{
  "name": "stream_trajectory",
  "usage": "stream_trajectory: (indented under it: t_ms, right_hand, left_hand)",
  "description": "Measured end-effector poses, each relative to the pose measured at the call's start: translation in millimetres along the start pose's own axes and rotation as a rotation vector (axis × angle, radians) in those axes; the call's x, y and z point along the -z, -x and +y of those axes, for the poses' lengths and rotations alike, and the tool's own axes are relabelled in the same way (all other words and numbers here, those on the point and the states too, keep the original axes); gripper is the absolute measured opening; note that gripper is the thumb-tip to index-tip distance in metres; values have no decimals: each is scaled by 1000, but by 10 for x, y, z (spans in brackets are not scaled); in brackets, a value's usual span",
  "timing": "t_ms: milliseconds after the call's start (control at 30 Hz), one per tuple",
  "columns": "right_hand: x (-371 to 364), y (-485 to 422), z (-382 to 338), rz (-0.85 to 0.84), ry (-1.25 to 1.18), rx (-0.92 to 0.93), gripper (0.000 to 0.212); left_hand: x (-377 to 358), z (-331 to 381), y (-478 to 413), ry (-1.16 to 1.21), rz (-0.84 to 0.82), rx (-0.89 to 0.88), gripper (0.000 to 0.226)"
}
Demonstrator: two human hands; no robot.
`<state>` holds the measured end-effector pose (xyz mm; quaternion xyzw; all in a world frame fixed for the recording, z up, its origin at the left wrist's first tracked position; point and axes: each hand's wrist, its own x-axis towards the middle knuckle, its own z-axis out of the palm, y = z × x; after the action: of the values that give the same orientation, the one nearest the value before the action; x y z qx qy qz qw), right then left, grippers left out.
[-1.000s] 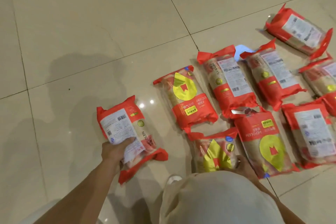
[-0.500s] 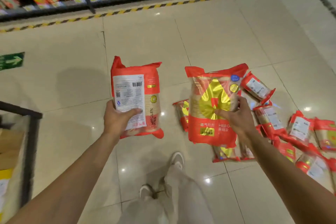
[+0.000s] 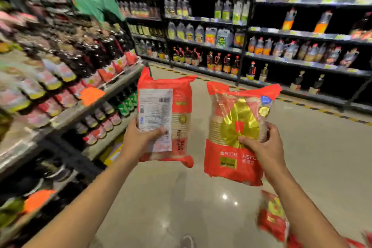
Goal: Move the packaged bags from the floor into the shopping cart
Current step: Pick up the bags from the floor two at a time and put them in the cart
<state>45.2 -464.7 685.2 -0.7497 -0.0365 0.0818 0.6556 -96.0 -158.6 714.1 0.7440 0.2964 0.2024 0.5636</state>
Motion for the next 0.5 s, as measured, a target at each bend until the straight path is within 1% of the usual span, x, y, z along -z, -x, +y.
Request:
stream_trajectory:
  t_ms: [67,100,167,200,267,300,400,500]
  right_hand:
    - [-453,178,-122,-135,4,54,70]
    - [-692,307,-190,-205,5,80,69]
    - [-1188,637,-312,-349,-7,120,70]
    - [-1429,828,-366,-416,-10,135,70]
    - [-1889,1277,-458,-553,-6,162,70]
    - [-2099,1523,-502,-619,-3,184,70]
    - [-2693,2285,-596,-808,24,223,71]
    - [-3256,3132,-675,-955,50,258,76]
  left_hand:
    - [571,-21,400,25,129,21,47]
    - [871,-53,611,23,222,39,51]
    - [1409,-51,1111,-19,389,78,68]
    - [1692,-90,1369,-27,453,92,71]
    - [2239,-189,1895,-27,571,119,61]
    - [2478,-224,2164,-14,636,140,61]
    - [3154,-406,2985,5,794,189,77]
    - [3718,-576,3827,41,961,227,64]
